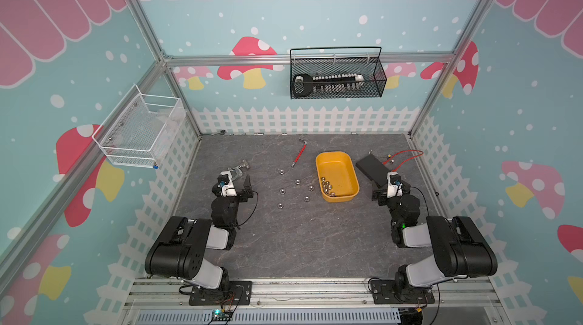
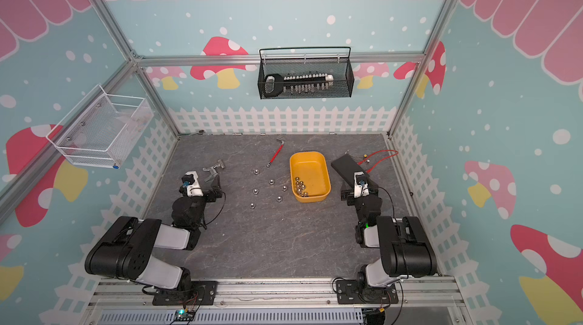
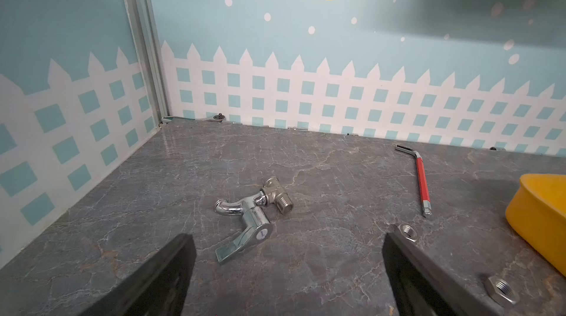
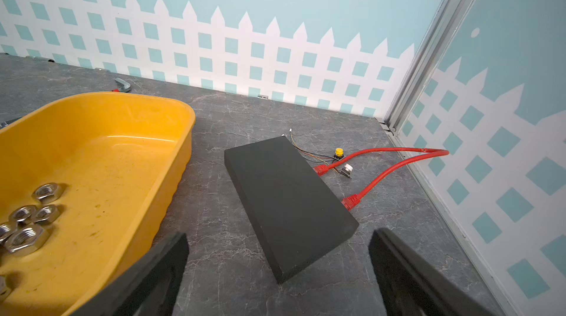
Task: Put the nuts on the desktop into the storage box
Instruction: Pick up the nut from the center of the board.
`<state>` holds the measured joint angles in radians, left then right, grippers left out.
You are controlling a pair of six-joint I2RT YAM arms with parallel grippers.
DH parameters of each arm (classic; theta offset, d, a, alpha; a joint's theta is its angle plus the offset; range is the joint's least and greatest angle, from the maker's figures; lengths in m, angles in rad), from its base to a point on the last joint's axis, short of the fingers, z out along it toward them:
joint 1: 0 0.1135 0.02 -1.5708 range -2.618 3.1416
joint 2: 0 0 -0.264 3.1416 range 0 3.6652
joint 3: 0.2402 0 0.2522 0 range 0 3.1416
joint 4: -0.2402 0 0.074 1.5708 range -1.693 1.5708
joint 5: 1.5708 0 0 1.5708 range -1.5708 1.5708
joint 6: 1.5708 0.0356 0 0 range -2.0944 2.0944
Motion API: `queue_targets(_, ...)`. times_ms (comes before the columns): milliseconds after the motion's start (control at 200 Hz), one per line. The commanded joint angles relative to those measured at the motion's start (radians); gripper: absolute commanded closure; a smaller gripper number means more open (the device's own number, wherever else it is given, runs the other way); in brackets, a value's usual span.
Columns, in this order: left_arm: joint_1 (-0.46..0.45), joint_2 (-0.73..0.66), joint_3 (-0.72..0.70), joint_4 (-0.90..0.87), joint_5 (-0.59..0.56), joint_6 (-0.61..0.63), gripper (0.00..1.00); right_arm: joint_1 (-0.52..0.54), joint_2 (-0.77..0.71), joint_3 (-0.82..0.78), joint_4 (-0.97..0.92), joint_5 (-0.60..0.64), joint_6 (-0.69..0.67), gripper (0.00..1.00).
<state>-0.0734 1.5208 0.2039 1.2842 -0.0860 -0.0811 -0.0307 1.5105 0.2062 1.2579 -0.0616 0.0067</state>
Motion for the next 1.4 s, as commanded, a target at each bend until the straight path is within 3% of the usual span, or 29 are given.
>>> queue_targets(0,-0.003,0.01,0.017,0.015,-0.008,0.014,0.01,0.006,0.007,0.013,0.024,-0.001,-0.011,0.01)
queue_targets(726,-0.002,0.009,0.014,0.019,-0.008,0.014,0.01,-0.002,0.005,0.01,0.029,-0.011,-0.004,0.02)
queue_targets(766,-0.008,0.003,0.017,0.019,-0.044,0.018,0.01,-0.003,-0.005,0.018,0.013,0.025,0.016,0.03)
queue_targets(831,-0.046,-0.078,0.06,-0.134,-0.169,0.021,0.01,-0.002,-0.087,0.048,-0.116,0.016,0.011,0.04)
queue_targets(916,-0.129,-0.22,0.166,-0.389,-0.313,0.035,0.01,0.009,-0.195,0.184,-0.462,-0.095,0.001,0.06)
queue_targets(986,-0.19,-0.297,0.304,-0.634,-0.394,-0.016,0.01,0.056,-0.221,0.319,-0.702,-0.111,0.026,0.06)
queue_targets(1151,-0.249,-0.275,0.626,-1.117,-0.343,-0.194,0.01,0.315,-0.187,0.572,-1.082,0.077,0.006,0.06)
queue_targets(1321,-0.292,-0.231,0.8,-1.483,-0.324,-0.337,0.01,0.473,-0.131,0.764,-1.335,0.039,0.097,0.11)
queue_targets(1396,-0.292,-0.237,0.835,-1.604,-0.222,-0.373,0.01,0.561,-0.097,0.846,-1.439,0.033,0.105,0.12)
